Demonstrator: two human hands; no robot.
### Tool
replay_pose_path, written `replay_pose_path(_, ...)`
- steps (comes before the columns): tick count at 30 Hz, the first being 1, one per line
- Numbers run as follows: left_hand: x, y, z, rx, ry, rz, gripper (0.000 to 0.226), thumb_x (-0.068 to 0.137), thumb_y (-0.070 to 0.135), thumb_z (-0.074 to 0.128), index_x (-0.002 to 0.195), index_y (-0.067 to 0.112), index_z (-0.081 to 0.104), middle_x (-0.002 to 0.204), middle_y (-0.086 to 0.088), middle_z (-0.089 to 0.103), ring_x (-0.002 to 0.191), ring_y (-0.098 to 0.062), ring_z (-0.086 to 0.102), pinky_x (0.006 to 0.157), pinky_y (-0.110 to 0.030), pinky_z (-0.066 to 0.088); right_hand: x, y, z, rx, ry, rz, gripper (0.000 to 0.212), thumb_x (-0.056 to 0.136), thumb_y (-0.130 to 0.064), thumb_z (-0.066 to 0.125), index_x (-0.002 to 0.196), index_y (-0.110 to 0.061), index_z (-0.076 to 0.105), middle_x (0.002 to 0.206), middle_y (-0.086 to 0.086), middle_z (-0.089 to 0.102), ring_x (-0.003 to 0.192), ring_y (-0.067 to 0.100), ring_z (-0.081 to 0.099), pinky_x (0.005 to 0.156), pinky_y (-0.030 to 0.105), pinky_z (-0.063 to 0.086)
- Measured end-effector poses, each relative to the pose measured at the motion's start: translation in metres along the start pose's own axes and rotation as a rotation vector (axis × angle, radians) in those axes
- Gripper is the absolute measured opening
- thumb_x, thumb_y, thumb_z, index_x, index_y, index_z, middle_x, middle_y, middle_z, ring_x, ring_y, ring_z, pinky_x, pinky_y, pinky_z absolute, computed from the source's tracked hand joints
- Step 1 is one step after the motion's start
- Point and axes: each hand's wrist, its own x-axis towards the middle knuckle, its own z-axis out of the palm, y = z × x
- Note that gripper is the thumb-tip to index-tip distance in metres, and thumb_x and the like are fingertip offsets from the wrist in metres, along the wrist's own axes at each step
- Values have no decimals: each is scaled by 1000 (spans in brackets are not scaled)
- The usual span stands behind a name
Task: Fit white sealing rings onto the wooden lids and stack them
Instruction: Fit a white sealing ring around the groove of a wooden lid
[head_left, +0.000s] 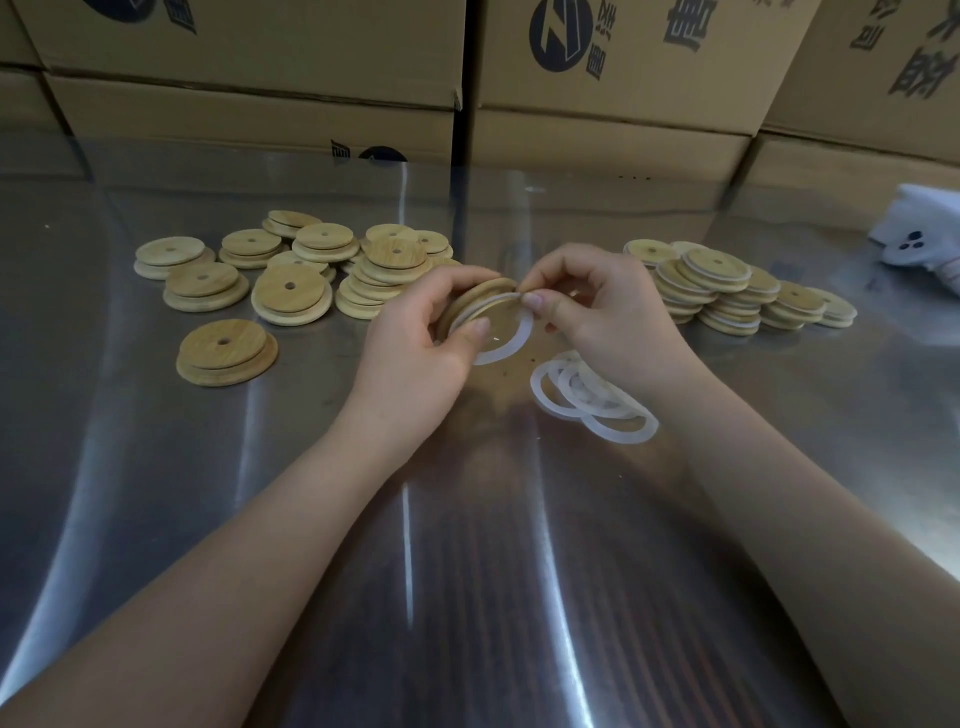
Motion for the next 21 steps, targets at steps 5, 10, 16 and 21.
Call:
replay_pose_path(5, 2, 0, -3, -34, 25, -101, 28, 85, 6, 71, 110, 20, 68, 102, 7, 71, 97, -3, 65, 88, -21, 53, -2, -3, 10, -9, -25, -58, 11, 87, -3, 66, 83, -13, 67, 76, -13, 61, 72, 2, 57, 69, 17, 44)
replay_pose_path(10, 3, 2, -6, -93, 54, -140, 23, 83, 10, 73, 104, 20, 73, 99, 5, 73, 93, -3, 67, 84, -20, 55, -3, -7, 14, -16, 21, -193, 6, 84, -2, 66, 86, -7, 67, 79, -13, 58, 74, 2, 55, 68, 13, 42)
replay_pose_path(16, 4, 6, -7, -144, 103, -125, 26, 81, 5, 73, 99, 24, 72, 95, 10, 74, 95, -3, 68, 88, -21, 54, -5, -7, 15, 98, 55, -174, 13, 87, -8, 68, 93, -12, 58, 84, -2, 60, 76, 15, 61, 65, 23, 50)
replay_pose_path(21, 5, 7, -7, -167, 132, -109, 27, 81, 0, 72, 94, 23, 71, 92, 8, 73, 93, -5, 68, 85, -21, 54, -5, -5, 17, 104, 61, -149, 7, 86, -7, 68, 91, -7, 62, 83, -4, 62, 74, 15, 62, 65, 25, 51)
